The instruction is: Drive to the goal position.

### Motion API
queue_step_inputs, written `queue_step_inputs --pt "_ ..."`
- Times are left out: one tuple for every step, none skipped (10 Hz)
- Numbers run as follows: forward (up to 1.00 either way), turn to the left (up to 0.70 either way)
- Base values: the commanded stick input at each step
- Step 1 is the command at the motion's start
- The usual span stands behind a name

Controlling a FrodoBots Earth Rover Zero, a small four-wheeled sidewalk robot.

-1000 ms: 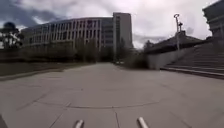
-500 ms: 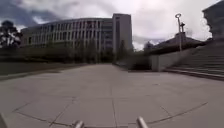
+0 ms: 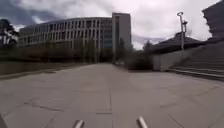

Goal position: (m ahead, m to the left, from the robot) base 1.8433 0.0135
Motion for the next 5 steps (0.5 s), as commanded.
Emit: queue_step_inputs --pt "1.0 0.0" --pt "1.0 0.0" --pt "1.0 0.0" --pt "1.0 0.0" --pt "1.0 0.0"
